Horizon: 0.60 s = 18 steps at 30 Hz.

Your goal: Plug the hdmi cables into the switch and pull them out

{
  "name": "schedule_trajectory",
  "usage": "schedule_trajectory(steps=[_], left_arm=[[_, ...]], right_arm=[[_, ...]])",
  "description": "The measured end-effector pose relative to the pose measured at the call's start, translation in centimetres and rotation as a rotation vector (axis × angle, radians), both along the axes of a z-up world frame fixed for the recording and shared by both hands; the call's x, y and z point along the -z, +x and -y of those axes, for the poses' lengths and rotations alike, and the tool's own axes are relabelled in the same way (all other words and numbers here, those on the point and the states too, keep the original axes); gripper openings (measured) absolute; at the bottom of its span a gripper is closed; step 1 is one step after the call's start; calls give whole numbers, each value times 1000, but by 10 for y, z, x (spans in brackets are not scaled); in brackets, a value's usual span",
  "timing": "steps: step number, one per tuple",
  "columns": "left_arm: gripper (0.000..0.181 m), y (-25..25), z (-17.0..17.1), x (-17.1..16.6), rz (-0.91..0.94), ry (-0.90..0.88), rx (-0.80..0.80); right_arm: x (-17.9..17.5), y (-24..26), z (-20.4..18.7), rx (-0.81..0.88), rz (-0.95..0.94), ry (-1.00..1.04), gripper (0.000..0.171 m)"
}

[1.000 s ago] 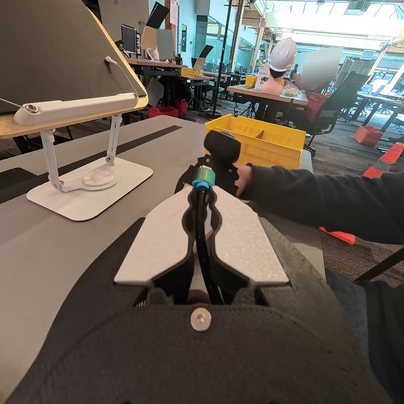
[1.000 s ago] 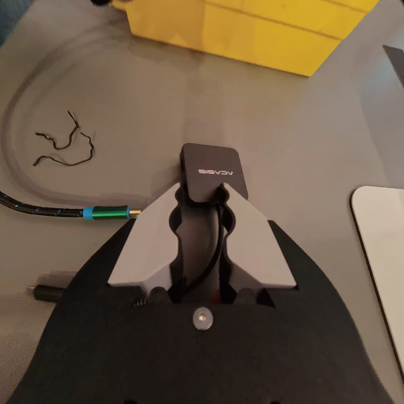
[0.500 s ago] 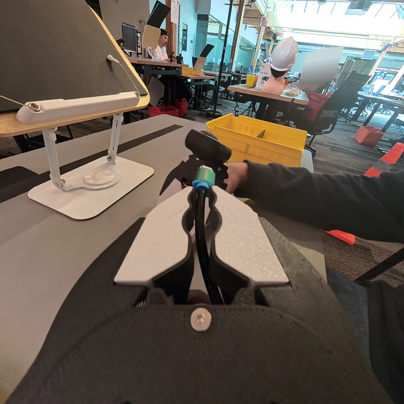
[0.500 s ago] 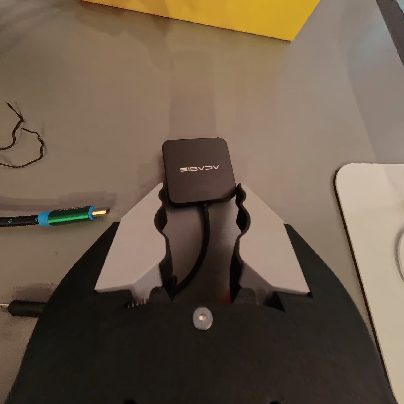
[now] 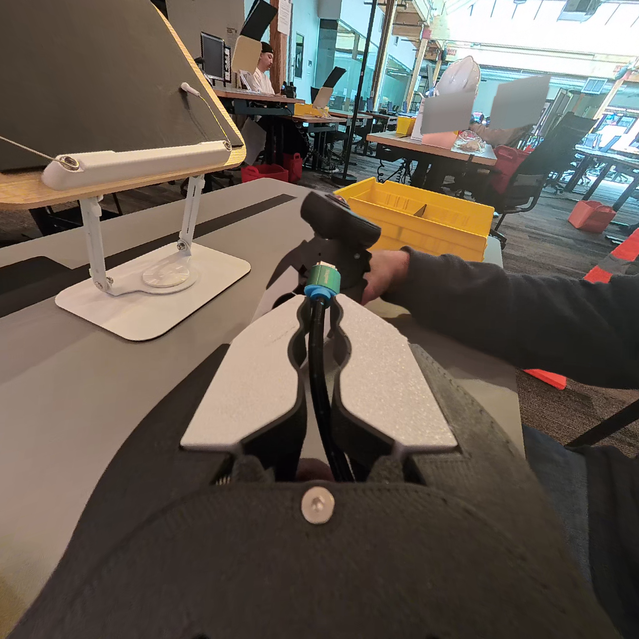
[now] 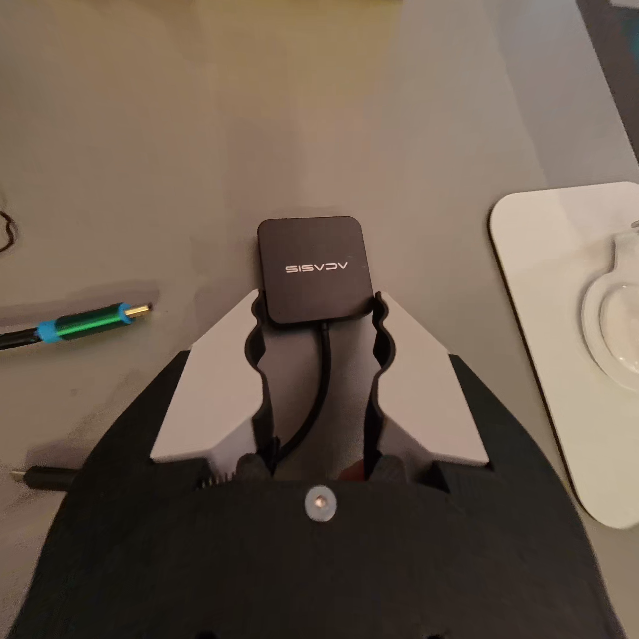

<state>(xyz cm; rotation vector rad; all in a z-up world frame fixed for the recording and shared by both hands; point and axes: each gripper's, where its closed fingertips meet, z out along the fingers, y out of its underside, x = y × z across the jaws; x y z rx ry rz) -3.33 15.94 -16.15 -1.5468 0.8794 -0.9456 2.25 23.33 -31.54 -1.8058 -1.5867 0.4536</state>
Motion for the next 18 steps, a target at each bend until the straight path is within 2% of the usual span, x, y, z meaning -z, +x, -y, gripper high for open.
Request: schedule_trajectory(steps=[3,6,11,14,18], left_arm=[[9,-1,-1,-1,-1,1,-5],[9,-1,0,-1,-2,4,-5],[9,-1,0,-4,0,7,-5],[10,-1,0,-4,0,7,-3],[10,0,0,-2,-1,0,-1]], right_arm=[[-2,6,0,62,90,47,58],[-6,13,-5,120,105,67,70],[-8,40,-9,160,113,28,60],[1,70,-7,192,228,-2,36],[4,67,10,124,248,-46,8]])
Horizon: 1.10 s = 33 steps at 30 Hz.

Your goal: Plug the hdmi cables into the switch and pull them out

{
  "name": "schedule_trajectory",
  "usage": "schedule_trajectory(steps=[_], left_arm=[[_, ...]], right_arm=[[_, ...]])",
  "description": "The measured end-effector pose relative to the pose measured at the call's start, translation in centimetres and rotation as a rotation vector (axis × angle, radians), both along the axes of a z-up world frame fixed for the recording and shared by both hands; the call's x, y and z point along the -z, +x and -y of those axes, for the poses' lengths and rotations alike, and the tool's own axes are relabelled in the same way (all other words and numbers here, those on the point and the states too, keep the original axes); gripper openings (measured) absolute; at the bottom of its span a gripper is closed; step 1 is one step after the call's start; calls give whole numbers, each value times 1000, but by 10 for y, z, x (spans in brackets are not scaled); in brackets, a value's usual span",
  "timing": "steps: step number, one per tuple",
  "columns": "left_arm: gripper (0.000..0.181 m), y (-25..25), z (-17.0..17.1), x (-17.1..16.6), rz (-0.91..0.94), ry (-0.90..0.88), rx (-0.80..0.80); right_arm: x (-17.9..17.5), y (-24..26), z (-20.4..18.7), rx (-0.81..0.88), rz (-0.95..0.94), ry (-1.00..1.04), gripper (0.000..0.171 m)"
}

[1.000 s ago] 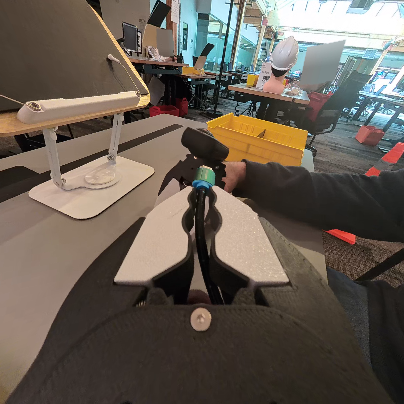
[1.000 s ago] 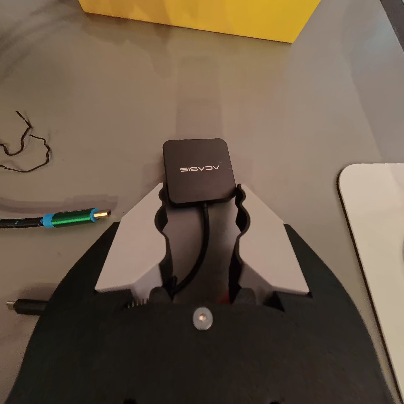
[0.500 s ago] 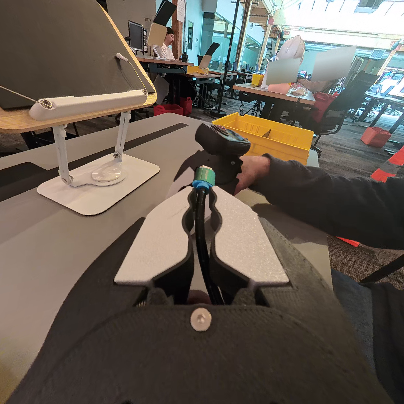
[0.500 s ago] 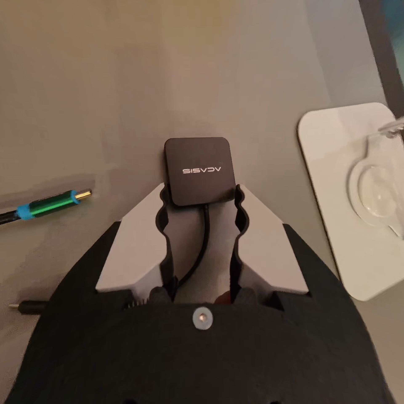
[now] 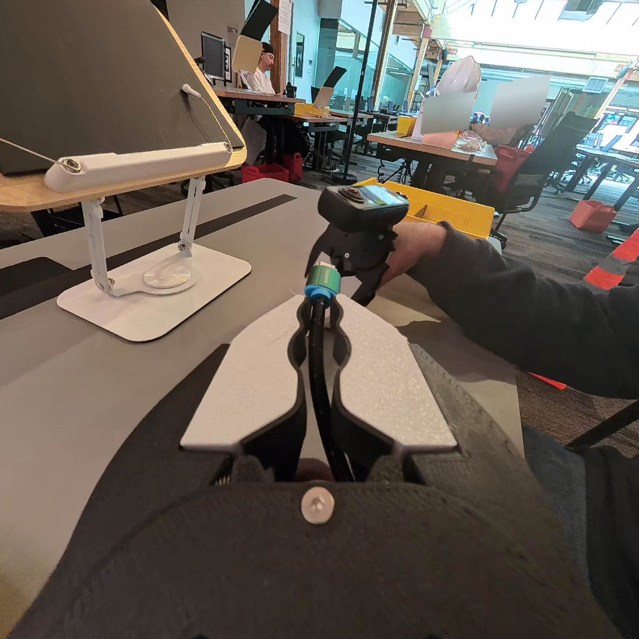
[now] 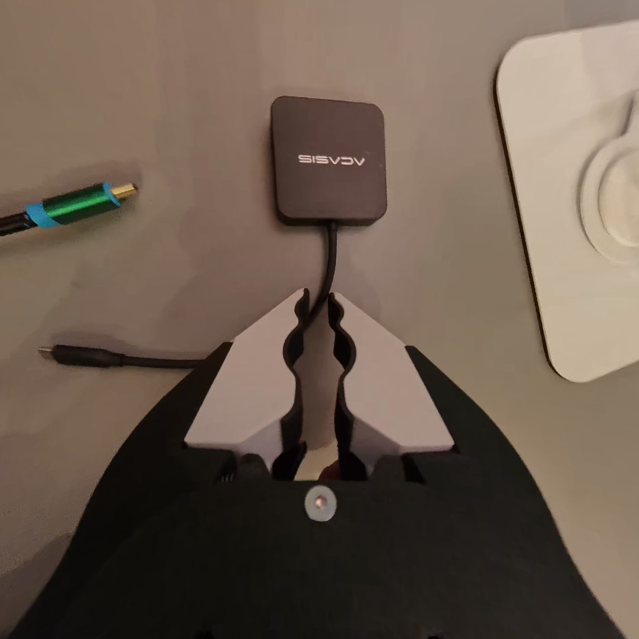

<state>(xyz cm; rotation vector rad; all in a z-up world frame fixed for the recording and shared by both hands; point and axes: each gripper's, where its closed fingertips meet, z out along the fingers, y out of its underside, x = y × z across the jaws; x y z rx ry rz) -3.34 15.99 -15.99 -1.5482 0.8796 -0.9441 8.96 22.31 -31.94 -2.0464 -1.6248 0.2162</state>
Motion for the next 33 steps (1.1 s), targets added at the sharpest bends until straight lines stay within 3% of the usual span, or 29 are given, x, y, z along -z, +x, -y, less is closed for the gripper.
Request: schedule_trajectory(steps=[3,5,8,11,16,17,19,24,26,28,30,33], left_arm=[[10,2,0,2,-7,-3,2],[10,2,1,2,-7,-3,4],[10,3,2,2,-10,0,8],[10,4,2,3,-11,-4,12],[9,6,3,5,-18,-4,18],[9,6,3,4,-20,-1,17],[9,5,3,3,-19,3,15],[10,0,0,1,-13,5,6],[10,0,-1,1,-11,3,6],[10,0,-1,2,-11,1,8],[10,1,0,2,-13,2,12],[10,3,2,0,-15,7,15]], right_arm=[[1,-11,5,-29,4,2,4],[-3,-19,15,-76,-22,-30,11],[-20,-29,11,-126,-105,27,42],[-27,-37,-5,-250,-52,200,80],[-11,-73,-5,-452,-53,145,88],[-10,-79,-5,-465,-66,118,80],[-5,-84,-11,-428,-61,49,55],[-6,-63,-59,-65,-45,110,37],[-6,-44,-73,145,-53,102,36],[-9,-35,-65,250,-107,19,39],[-15,-39,-45,235,-198,-106,66],[-31,-22,-51,204,-246,-14,58]])
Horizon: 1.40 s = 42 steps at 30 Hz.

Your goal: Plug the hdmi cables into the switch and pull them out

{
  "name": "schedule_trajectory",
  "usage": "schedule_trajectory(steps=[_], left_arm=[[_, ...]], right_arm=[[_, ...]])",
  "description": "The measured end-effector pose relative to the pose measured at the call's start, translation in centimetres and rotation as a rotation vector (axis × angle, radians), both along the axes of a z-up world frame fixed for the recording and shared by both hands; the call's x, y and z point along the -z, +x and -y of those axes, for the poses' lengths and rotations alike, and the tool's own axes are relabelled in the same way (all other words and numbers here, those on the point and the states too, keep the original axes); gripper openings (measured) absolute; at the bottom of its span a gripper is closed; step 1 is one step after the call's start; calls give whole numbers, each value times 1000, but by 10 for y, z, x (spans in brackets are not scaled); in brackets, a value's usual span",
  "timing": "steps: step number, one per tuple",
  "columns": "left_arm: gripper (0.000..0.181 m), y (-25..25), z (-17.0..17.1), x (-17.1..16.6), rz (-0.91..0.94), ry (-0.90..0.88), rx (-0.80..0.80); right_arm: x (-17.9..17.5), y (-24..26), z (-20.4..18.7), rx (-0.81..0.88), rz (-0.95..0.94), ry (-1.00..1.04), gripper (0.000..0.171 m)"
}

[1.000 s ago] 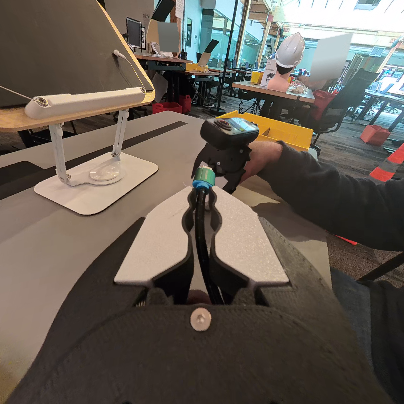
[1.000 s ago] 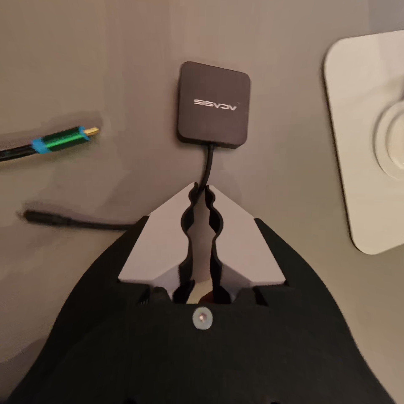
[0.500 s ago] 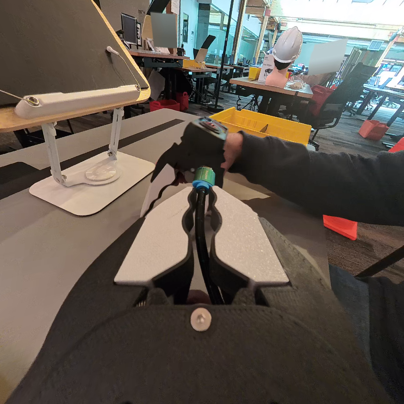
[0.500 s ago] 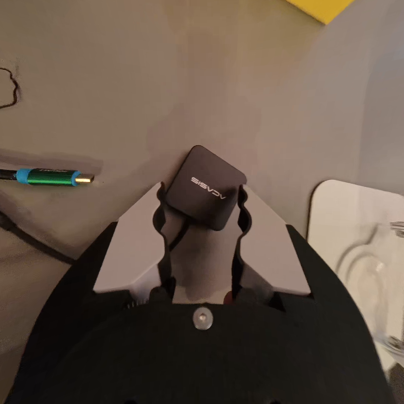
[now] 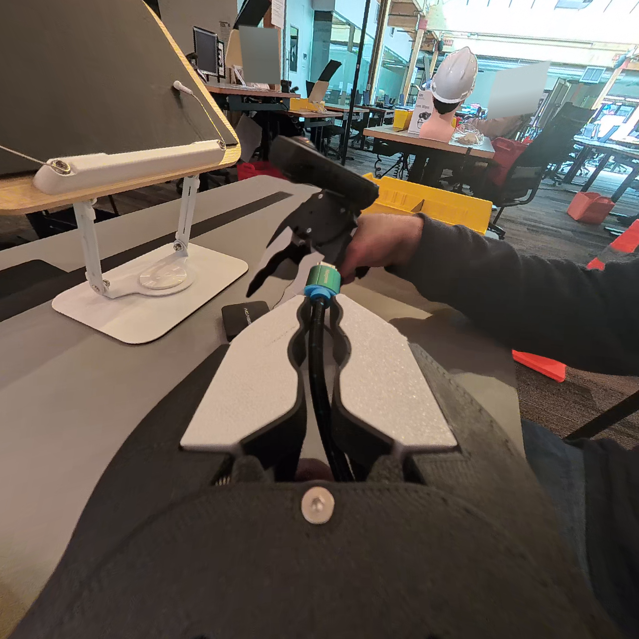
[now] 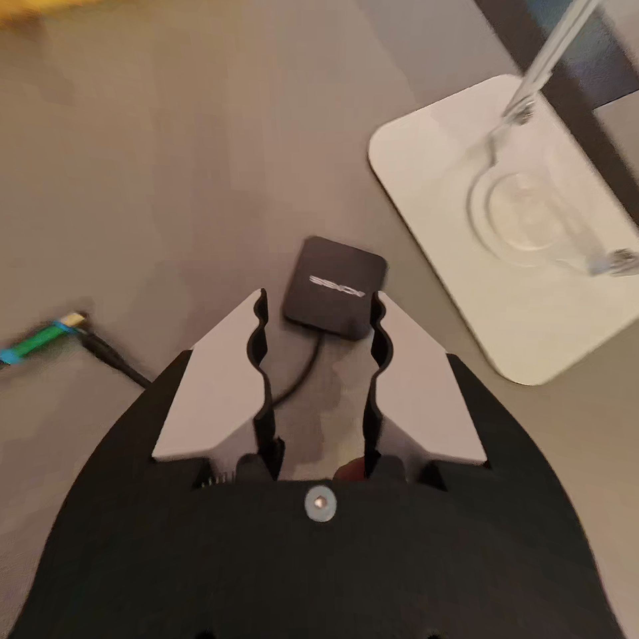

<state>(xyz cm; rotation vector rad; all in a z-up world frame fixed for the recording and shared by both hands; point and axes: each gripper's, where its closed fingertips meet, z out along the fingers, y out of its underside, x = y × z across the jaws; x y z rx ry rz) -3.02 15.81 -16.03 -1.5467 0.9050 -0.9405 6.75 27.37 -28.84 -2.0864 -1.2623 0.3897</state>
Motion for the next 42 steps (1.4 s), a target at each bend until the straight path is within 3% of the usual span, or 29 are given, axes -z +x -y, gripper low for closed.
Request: schedule_trajectory(steps=[2,4,10,14,17,18,21,26,32,35,42], left_arm=[[10,1,0,0,-2,1,1],[10,2,1,1,-3,-1,1],[9,4,1,4,-7,-7,9],[10,2,1,4,-8,-6,7],[9,0,-1,2,-2,-5,2],[10,0,-1,3,-2,-5,2],[10,0,-2,4,-6,-6,-1],[10,-1,0,1,-7,2,-1],[10,-9,0,-2,-2,-1,-6],[10,-17,2,-8,3,-13,-23],[9,-36,6,-20,15,-27,-86]], right_arm=[[7,30,-14,35,138,73,42],[27,48,-5,26,243,-20,24],[32,1,40,-134,96,-145,5],[27,-9,44,-189,56,-146,28],[14,-7,34,-364,187,99,64],[10,-13,36,-445,223,170,68],[-4,-49,44,-637,250,302,57],[5,-77,40,-824,392,345,57],[9,-86,36,-958,377,304,80],[8,-87,41,-997,389,273,82],[11,-104,54,-999,298,188,57]])
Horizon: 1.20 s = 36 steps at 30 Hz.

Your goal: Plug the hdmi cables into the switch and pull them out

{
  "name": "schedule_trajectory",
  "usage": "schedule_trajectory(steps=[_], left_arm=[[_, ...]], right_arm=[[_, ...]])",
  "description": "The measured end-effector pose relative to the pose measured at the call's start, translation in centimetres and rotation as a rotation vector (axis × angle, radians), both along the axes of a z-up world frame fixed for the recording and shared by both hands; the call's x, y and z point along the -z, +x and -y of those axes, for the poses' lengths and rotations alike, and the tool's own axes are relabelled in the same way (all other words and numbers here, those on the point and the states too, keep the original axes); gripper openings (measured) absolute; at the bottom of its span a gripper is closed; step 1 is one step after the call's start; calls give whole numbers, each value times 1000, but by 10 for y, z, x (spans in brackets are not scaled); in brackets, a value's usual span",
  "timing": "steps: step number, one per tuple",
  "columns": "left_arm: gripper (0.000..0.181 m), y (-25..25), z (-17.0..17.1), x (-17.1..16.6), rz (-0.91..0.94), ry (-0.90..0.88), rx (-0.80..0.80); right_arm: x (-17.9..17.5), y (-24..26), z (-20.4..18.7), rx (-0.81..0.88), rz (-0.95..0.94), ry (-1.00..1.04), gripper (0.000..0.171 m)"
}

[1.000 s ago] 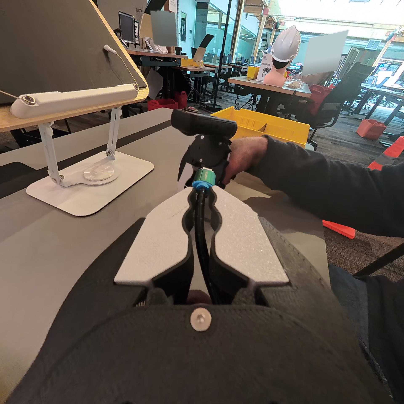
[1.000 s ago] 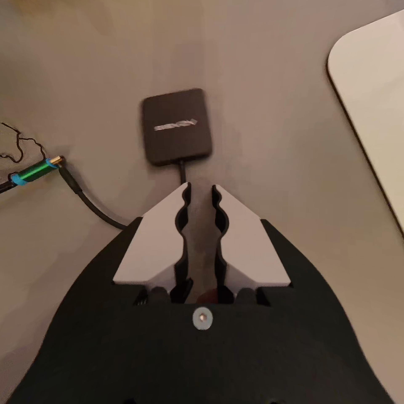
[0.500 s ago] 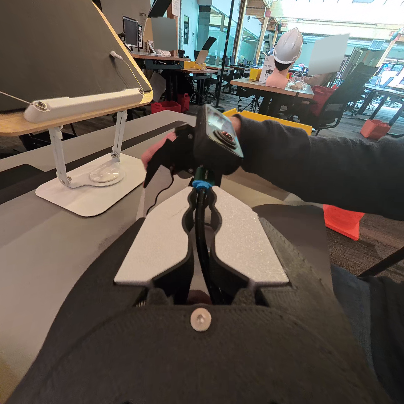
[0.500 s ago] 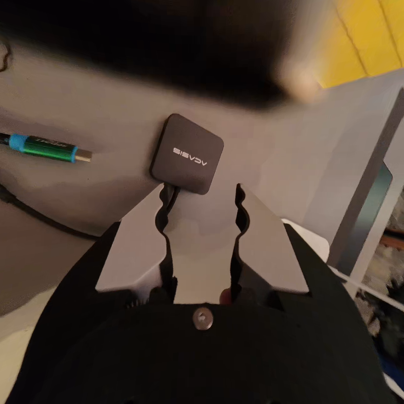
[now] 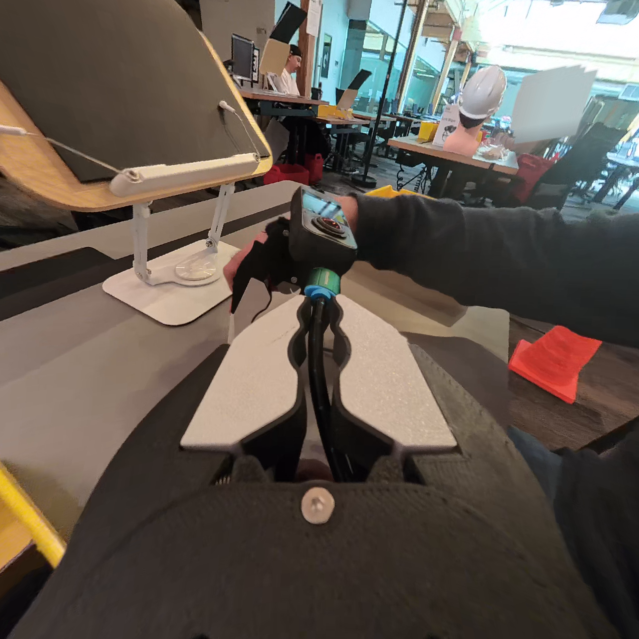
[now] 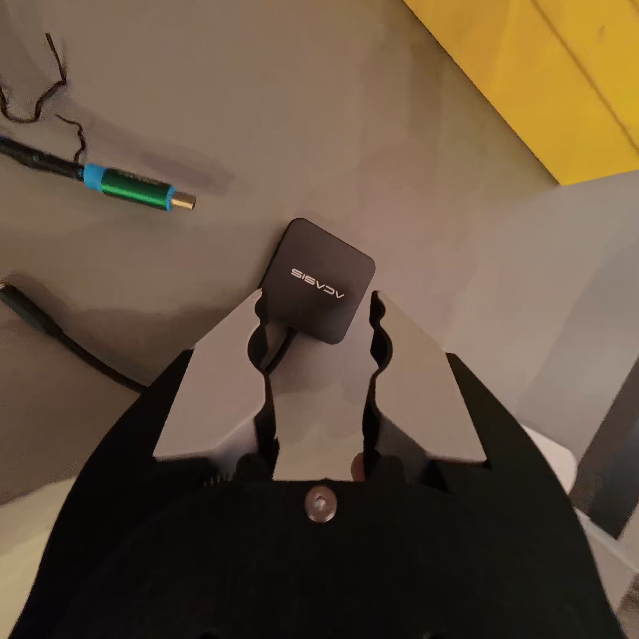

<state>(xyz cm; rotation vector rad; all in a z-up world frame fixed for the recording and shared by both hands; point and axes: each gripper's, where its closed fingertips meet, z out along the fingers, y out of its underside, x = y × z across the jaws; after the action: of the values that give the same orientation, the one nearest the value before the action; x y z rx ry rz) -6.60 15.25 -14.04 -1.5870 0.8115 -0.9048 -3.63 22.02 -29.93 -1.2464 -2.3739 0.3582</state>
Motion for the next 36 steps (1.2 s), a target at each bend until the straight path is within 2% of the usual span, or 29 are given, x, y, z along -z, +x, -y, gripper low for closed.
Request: schedule_trajectory(steps=[4,6,7,9,12,13,14,15,17,19,20,21,23,27,29,31,34,36], left_arm=[[9,-6,3,-16,20,29,-25],[9,-8,3,-23,26,49,-31],[9,-9,3,-25,28,54,-33],[9,-12,2,-27,33,58,-43],[9,-14,0,-29,40,57,-55],[9,-15,0,-29,40,59,-57],[9,-14,0,-30,40,61,-57],[9,-14,1,-31,40,64,-55],[9,-13,2,-32,39,70,-53],[9,-13,3,-35,44,75,-50],[9,-13,3,-37,45,78,-50],[9,-14,3,-38,45,80,-51],[9,-15,4,-40,49,84,-49],[9,-14,4,-42,47,89,-46],[9,-14,5,-43,46,91,-45],[9,-14,7,-46,48,97,-43],[9,-15,8,-49,51,105,-40],[9,-16,7,-51,52,107,-39]], right_arm=[[2,7,-3,126,-19,-76,45],[4,12,-11,249,-39,-98,22],[5,17,-19,330,-51,-83,16],[6,39,-53,559,-39,25,0],[7,77,-73,828,-3,33,0],[5,84,-70,859,5,10,12],[2,89,-64,862,8,-17,39],[-2,96,-60,880,7,-31,44],[-8,120,-64,961,11,11,39],[3,142,-56,1014,62,-34,43],[12,152,-48,1026,105,-69,40],[16,155,-40,1031,110,-110,29],[19,147,-19,1008,102,-206,23],[15,99,26,893,36,-393,32],[8,82,32,846,-12,-415,42],[-4,74,25,742,-62,-327,49],[-16,67,-5,502,-63,1,71],[-18,51,-26,317,-56,156,74]])
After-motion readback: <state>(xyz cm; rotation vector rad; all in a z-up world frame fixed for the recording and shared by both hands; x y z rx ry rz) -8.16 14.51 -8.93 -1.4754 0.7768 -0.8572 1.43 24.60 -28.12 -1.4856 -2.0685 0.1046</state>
